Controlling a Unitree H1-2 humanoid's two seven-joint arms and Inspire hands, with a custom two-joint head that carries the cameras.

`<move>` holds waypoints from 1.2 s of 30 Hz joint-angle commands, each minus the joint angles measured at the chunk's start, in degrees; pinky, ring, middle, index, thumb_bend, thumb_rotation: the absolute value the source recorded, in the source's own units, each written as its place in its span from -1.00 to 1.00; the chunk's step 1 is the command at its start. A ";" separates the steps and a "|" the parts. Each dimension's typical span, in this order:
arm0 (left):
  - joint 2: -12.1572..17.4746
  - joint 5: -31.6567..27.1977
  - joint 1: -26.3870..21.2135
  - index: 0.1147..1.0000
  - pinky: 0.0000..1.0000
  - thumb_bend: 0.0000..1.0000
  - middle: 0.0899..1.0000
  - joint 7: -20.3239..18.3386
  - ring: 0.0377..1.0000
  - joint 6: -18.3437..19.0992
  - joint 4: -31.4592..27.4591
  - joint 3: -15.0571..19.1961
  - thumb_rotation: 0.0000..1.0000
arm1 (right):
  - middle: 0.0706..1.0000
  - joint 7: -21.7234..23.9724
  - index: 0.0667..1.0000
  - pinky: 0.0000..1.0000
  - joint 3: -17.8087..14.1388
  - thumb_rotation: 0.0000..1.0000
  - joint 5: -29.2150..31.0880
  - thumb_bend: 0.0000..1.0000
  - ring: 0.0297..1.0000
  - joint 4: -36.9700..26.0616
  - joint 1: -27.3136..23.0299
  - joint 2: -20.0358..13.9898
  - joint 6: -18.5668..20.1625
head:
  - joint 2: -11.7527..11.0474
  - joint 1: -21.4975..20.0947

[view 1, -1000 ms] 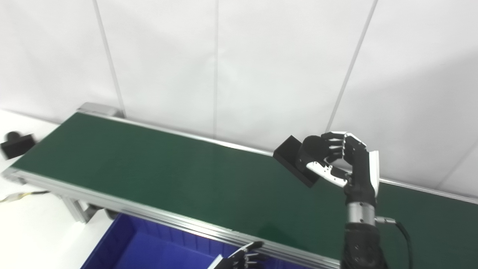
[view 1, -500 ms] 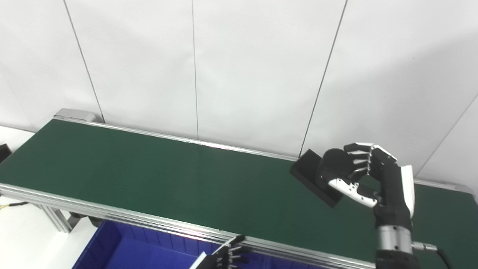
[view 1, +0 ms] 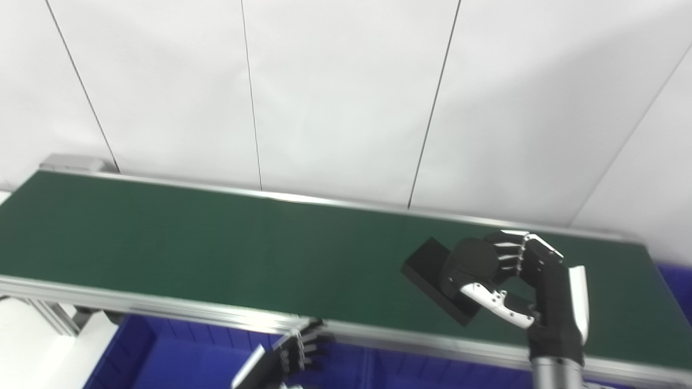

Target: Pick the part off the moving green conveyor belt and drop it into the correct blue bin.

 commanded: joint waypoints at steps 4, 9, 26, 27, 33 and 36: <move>0.89 -1.74 -1.29 0.77 0.36 0.94 0.58 -0.52 0.51 -0.04 -3.95 0.10 -0.24 | -0.17 0.55 0.02 -0.41 1.99 -1.00 -1.86 0.02 -0.26 -4.42 2.03 1.70 0.45 | 3.44 -1.65; 1.60 -2.21 -0.70 0.77 0.34 0.94 0.55 -0.11 0.49 3.41 -7.51 0.19 -0.29 | -0.16 1.18 0.01 -0.38 3.32 -1.00 -1.65 0.02 -0.24 -5.01 4.93 2.36 0.33 | 6.50 -3.23; 3.30 -4.06 0.77 0.77 0.34 0.95 0.58 -0.58 0.50 8.12 -13.63 0.38 -0.25 | -0.14 -0.71 0.00 -0.28 4.52 -1.00 -1.79 0.03 -0.20 0.44 11.97 3.14 -4.61 | 10.35 -5.93; 3.47 -4.37 0.86 0.77 0.34 0.93 0.58 -0.77 0.50 8.17 -13.78 0.45 -0.25 | -0.15 -0.94 0.00 -0.29 4.59 -1.00 -1.61 0.03 -0.20 0.74 12.47 3.29 -4.85 | 10.51 -6.30; 4.23 -5.23 1.20 0.77 0.32 0.94 0.58 -1.23 0.49 8.46 -14.44 0.62 -0.24 | -0.14 -2.22 0.00 -0.30 4.55 -1.00 -1.18 0.03 -0.21 2.35 14.74 3.21 -6.34 | 10.92 -7.58; 4.64 -5.48 1.28 0.78 0.31 0.94 0.58 -1.62 0.49 8.88 -14.84 0.64 -0.23 | -0.15 -3.02 0.00 -0.31 4.40 -1.00 -0.98 0.03 -0.21 3.02 15.96 3.15 -7.13 | 11.05 -8.23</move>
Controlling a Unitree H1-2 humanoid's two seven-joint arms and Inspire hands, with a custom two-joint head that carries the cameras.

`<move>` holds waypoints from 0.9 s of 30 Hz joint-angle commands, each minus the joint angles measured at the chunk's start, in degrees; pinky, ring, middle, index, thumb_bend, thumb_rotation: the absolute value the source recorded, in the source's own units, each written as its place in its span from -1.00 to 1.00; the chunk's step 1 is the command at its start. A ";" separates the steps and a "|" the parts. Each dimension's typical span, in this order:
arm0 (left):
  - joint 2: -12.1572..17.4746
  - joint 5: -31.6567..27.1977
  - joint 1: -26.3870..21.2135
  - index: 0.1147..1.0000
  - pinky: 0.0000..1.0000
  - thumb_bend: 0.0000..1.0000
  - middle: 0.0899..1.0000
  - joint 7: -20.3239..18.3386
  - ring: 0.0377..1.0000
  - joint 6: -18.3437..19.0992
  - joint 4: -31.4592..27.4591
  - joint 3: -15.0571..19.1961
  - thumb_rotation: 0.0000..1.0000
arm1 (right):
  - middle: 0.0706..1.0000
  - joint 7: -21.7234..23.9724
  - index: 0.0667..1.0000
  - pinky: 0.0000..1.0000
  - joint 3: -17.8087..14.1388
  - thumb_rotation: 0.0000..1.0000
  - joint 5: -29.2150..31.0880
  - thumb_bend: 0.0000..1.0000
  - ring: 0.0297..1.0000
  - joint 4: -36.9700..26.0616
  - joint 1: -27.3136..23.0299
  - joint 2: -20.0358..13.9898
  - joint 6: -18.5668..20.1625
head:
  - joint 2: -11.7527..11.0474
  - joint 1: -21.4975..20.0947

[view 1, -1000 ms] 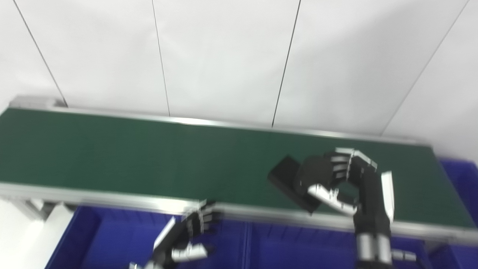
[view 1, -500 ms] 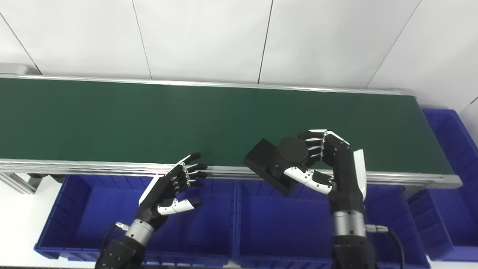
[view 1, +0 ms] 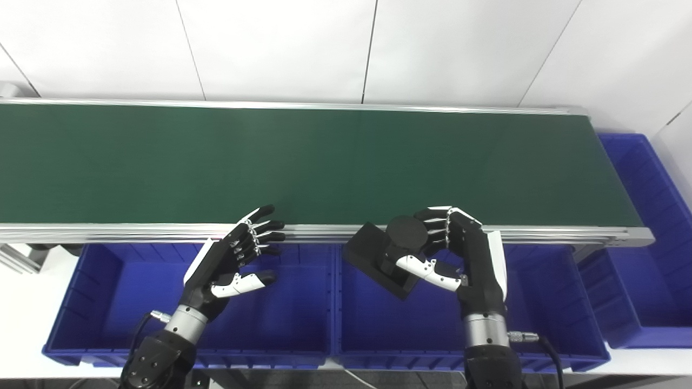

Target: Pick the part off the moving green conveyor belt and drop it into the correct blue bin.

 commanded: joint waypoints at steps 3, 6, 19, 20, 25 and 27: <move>0.96 -2.46 -0.85 0.77 0.34 0.91 0.56 -1.71 0.50 -0.38 -1.96 0.09 -0.25 | -0.15 -1.67 0.00 -0.29 -0.33 -1.00 0.49 0.03 -0.21 -0.13 1.52 0.10 -5.17 | 0.21 -0.95; 1.13 -3.05 -1.09 0.76 0.35 0.88 0.55 -2.41 0.49 -0.16 -2.08 -0.21 -0.27 | -0.14 -2.09 -0.01 -0.26 -0.86 -1.00 0.43 0.03 -0.19 0.59 2.74 -0.28 -5.41 | 0.36 -1.53; 1.27 -3.06 -0.85 0.76 0.34 0.91 0.55 -2.76 0.50 1.16 -3.50 -0.73 -0.26 | -0.12 -1.27 -0.02 -0.19 -2.78 -1.00 -1.47 0.03 -0.18 6.28 3.15 -4.11 -1.91 | 0.37 -2.69; 1.29 -3.08 -0.81 0.76 0.34 0.91 0.55 -2.79 0.50 1.23 -3.54 -0.73 -0.26 | -0.12 -1.28 -0.02 -0.19 -2.89 -1.00 -1.69 0.03 -0.18 6.86 3.00 -4.39 -1.93 | 0.37 -2.69; 1.47 -2.75 -0.55 0.76 0.34 0.94 0.55 -2.99 0.50 1.11 -3.78 -0.69 -0.24 | -0.14 -1.13 0.00 -0.20 -3.06 -1.00 -2.25 0.03 -0.19 9.23 2.49 -5.15 -1.24 | 0.31 -2.22; 1.49 -2.81 -0.44 0.76 0.35 0.94 0.55 -3.12 0.50 1.16 -3.88 -0.65 -0.24 | -0.14 -1.22 0.00 -0.21 -2.96 -1.00 -2.69 0.03 -0.19 9.68 2.34 -5.26 -1.15 | 0.09 -2.12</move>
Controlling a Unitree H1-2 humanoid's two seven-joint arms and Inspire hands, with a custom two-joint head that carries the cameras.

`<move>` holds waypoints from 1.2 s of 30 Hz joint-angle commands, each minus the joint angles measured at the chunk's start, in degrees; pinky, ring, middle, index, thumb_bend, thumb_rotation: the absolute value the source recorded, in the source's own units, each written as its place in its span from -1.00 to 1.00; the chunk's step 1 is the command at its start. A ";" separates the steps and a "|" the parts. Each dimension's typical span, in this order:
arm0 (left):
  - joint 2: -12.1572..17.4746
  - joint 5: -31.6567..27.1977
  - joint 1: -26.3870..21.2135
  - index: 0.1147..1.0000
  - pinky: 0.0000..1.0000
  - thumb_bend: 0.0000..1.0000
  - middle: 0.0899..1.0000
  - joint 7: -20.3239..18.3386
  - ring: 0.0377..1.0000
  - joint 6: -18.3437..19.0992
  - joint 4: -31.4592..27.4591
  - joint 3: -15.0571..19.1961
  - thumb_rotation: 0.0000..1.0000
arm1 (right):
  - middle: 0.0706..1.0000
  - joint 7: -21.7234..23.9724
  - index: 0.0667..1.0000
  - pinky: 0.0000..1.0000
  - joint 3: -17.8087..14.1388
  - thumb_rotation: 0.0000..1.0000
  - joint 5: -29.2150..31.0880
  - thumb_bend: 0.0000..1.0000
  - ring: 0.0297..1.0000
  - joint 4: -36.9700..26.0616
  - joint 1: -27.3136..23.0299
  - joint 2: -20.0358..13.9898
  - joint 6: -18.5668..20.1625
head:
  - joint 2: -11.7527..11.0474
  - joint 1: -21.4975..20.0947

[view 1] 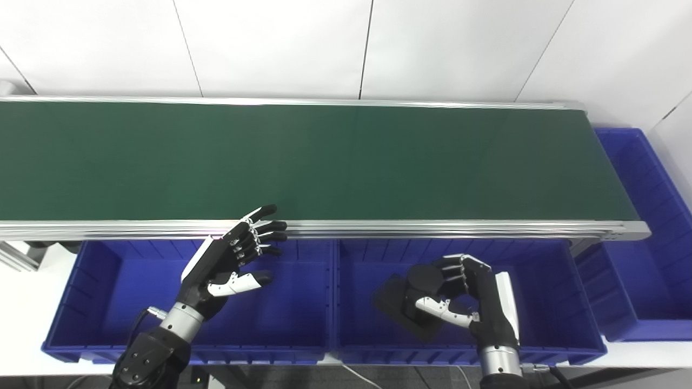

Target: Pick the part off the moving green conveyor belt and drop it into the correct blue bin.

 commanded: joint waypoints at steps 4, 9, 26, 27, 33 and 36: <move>0.43 -1.19 -0.36 0.76 0.35 0.93 0.57 -0.80 0.51 -0.50 -2.26 -0.01 -0.26 | -0.14 -0.49 0.00 -0.21 0.21 -1.00 -1.52 0.03 -0.20 0.37 -1.44 -0.18 -0.57 | -0.44 0.36; 0.50 -0.70 -0.13 0.77 0.35 0.91 0.58 -0.86 0.51 -0.77 -2.32 -0.18 -0.26 | -0.14 -0.85 0.01 -0.20 -0.15 -1.00 -1.59 0.03 -0.20 2.13 -2.83 -0.74 -1.63 | -0.80 0.99; 0.23 0.06 0.60 0.77 0.36 0.94 0.58 -0.30 0.52 -0.74 -2.89 -0.53 -0.27 | 0.63 2.58 0.66 0.40 1.50 -0.62 1.98 0.61 0.57 2.04 -2.77 -3.29 -4.57 | -1.48 1.58; 0.22 0.04 0.62 0.78 0.36 0.95 0.58 -0.30 0.52 -0.74 -2.88 -0.55 -0.27 | 0.76 3.24 0.79 0.55 1.81 -0.56 1.98 0.72 0.69 1.70 -2.82 -3.58 -3.71 | -1.48 1.58; 0.06 0.28 0.51 0.78 0.35 0.95 0.59 -0.17 0.52 -0.97 -2.71 -0.70 -0.26 | 0.87 5.28 0.95 0.67 2.08 -0.46 2.91 0.88 0.81 1.87 -3.22 -4.43 -2.99 | -1.72 2.10; 0.02 0.37 0.42 0.78 0.35 0.95 0.58 -0.10 0.52 -1.15 -2.54 -0.78 -0.26 | 0.88 5.62 0.96 0.67 1.96 -0.44 3.03 0.90 0.81 2.01 -3.24 -4.45 -3.19 | -1.77 2.33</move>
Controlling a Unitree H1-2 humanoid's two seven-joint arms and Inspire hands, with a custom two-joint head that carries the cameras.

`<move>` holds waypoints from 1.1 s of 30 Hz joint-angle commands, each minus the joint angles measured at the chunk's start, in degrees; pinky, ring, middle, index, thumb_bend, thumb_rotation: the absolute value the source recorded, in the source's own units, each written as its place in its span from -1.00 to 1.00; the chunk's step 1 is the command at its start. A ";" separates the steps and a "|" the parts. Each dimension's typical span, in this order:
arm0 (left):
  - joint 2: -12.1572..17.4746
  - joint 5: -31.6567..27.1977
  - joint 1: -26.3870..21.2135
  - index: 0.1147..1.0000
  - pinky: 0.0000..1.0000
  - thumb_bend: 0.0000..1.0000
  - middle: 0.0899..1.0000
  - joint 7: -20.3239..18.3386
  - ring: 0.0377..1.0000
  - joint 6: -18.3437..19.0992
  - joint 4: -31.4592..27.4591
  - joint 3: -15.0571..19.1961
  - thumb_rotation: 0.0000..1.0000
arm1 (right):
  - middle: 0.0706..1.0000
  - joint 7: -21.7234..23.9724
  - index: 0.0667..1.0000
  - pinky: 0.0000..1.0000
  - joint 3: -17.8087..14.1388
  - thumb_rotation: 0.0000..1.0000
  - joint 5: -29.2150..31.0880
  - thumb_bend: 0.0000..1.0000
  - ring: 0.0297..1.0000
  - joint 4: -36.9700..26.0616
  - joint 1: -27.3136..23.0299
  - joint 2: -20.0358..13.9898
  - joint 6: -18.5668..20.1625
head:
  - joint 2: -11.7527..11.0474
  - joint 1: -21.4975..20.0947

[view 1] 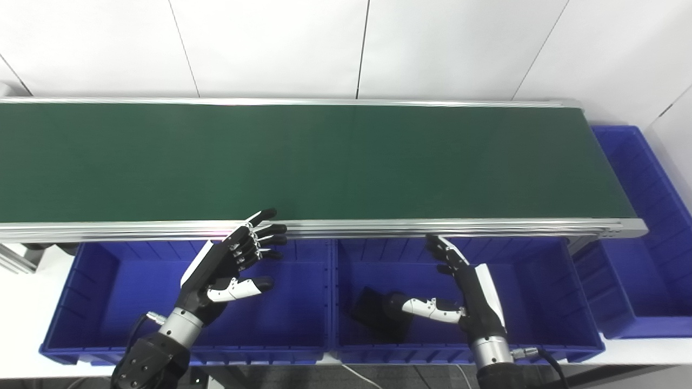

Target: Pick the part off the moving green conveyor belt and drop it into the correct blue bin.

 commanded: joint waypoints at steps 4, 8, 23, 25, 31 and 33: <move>0.10 0.24 -0.77 0.78 0.36 0.95 0.59 -0.13 0.51 -1.64 -0.77 -0.26 -0.25 | 0.87 -0.08 0.95 0.66 -0.12 -0.46 0.50 0.86 0.81 -0.76 -0.58 -0.20 -1.41 | -0.45 0.45; 0.05 0.12 -0.86 0.78 0.36 0.94 0.59 -0.21 0.51 -1.89 -0.52 -0.36 -0.26 | 0.86 -0.34 0.94 0.65 -0.03 -0.48 0.42 0.84 0.79 -1.19 -0.49 -0.15 -2.07 | -0.67 0.69; -0.85 1.76 -0.49 0.78 0.36 0.94 0.59 0.44 0.52 -4.42 1.31 -0.84 -0.24 | 0.75 1.43 0.81 0.60 5.83 -0.27 2.56 0.93 0.71 -10.96 1.18 1.77 -5.44 | -4.00 5.18; -1.06 1.96 -0.21 0.78 0.36 0.94 0.58 0.66 0.50 -4.65 1.33 -0.81 -0.25 | 0.74 1.62 0.79 0.58 6.97 -0.24 2.84 0.92 0.69 -11.88 1.06 2.34 -5.79 | -4.64 6.14; -1.47 2.94 0.98 0.77 0.37 0.93 0.60 1.81 0.52 -5.18 0.79 -0.91 -0.25 | 0.72 2.39 0.76 0.56 9.06 -0.21 3.75 0.90 0.68 -13.05 0.23 3.42 -5.61 | -5.55 8.41; -1.78 3.29 1.64 0.78 0.39 0.96 0.63 2.35 0.55 -5.29 0.44 -0.90 -0.24 | 0.70 2.68 0.73 0.55 9.37 -0.21 4.07 0.91 0.67 -12.29 -0.74 3.62 -6.06 | -5.86 9.52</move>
